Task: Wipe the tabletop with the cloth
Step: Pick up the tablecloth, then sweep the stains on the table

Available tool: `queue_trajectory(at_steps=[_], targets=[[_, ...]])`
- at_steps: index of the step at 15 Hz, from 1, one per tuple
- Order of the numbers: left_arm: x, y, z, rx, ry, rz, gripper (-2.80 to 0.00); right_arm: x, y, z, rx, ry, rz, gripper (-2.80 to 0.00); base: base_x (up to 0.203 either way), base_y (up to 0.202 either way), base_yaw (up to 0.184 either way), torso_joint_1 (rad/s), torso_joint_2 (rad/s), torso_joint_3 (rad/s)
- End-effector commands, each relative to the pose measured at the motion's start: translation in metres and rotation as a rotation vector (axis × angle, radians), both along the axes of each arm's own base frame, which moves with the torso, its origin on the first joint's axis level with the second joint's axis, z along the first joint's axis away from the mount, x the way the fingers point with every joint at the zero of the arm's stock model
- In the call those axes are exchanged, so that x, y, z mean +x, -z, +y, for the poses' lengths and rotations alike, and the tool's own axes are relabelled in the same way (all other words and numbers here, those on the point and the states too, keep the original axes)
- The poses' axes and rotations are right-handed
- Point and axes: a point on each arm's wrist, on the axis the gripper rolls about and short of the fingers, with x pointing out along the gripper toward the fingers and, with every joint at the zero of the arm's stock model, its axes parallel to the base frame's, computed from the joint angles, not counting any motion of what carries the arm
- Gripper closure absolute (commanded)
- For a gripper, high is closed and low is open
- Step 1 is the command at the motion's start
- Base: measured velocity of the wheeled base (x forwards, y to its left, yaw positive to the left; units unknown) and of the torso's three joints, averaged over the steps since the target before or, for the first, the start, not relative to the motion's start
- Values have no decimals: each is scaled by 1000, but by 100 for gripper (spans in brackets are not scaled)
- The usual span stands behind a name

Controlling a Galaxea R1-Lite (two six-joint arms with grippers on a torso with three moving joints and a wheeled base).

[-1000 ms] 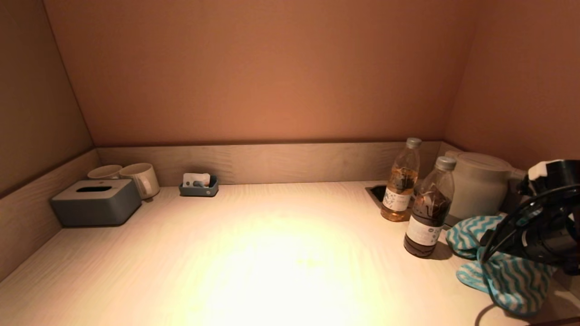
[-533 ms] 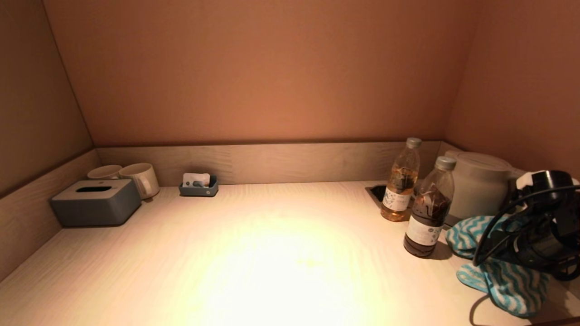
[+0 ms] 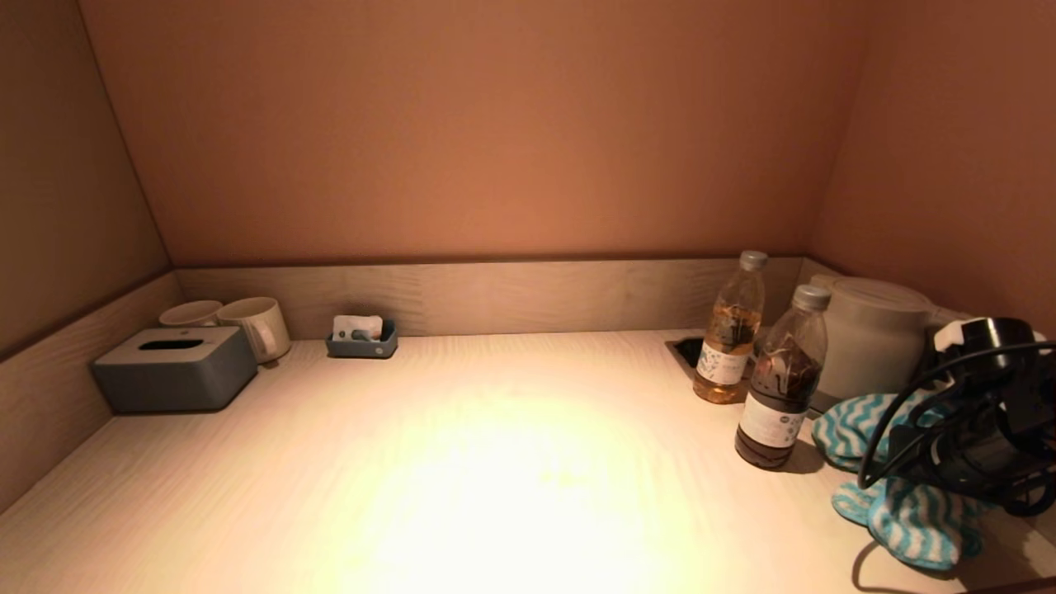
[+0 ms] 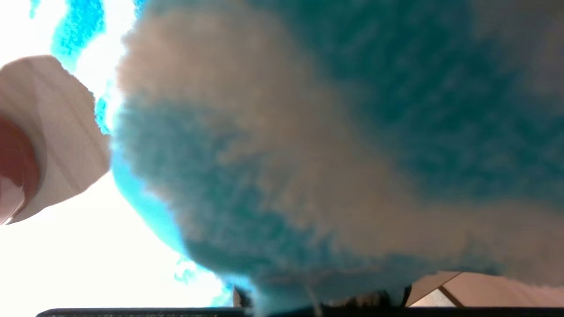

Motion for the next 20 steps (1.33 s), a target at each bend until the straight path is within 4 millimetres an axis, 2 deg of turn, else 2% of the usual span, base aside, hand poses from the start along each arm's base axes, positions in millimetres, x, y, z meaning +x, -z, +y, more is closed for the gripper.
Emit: queue_trajectory(at_steps=[1,5,8,12,15,18,20], targets=[[0,0,0,-1,0,-1,0,-2,-1,1,-1,1,-1,0,0,0,0,0,0,0],[0,0,0,-1,0,-1,0,-14,-20,5,-20,0,-62,0,0,0,0,0,0,0],[0,0,0,-1,0,-1,0,-40,-53,14,-55,-8,-177,0,0,0,0,0,0,0],[0,0,0,-1,0,-1,0,-100,-101,39,-81,-102,-414,0,0,0,0,0,0,0],[0,0,0,-1,0,-1,0,-152,-122,63,-99,-237,-562,0,0,0,0,0,0,0],[0,0,0,-1,0,-1,0,-200,-127,89,-68,-491,-677,0,0,0,0,0,0,0],[0,0,0,-1,0,-1,0,-214,-124,99,-12,-691,-710,0,0,0,0,0,0,0]])
